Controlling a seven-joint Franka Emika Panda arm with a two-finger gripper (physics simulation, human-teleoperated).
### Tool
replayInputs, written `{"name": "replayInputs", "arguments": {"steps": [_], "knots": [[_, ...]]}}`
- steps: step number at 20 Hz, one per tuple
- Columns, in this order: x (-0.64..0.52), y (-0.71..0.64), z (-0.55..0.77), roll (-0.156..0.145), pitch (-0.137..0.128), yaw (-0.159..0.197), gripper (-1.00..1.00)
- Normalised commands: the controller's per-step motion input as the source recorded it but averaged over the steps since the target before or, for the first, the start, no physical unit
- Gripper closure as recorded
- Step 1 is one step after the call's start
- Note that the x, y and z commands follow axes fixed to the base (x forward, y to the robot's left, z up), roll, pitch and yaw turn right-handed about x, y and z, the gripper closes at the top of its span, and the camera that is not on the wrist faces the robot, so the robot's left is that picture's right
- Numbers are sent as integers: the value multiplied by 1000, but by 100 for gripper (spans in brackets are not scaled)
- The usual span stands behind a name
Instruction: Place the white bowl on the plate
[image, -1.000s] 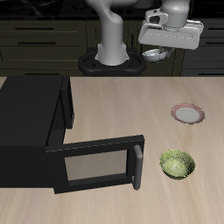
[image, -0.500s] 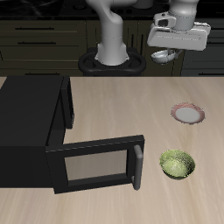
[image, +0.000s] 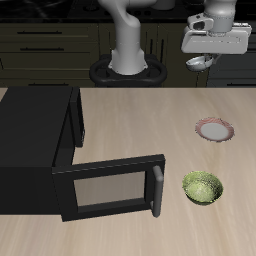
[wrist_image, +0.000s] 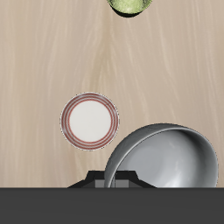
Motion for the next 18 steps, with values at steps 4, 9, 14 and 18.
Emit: {"name": "replayInputs", "arguments": {"steps": [4, 9, 14, 18], "knots": [[-63, 322, -5, 33, -16, 25, 100], [124, 191, -40, 43, 4, 39, 100], [60, 169, -17, -5, 6, 2, 100], [-70, 211, -60, 30, -9, 37, 100]]}}
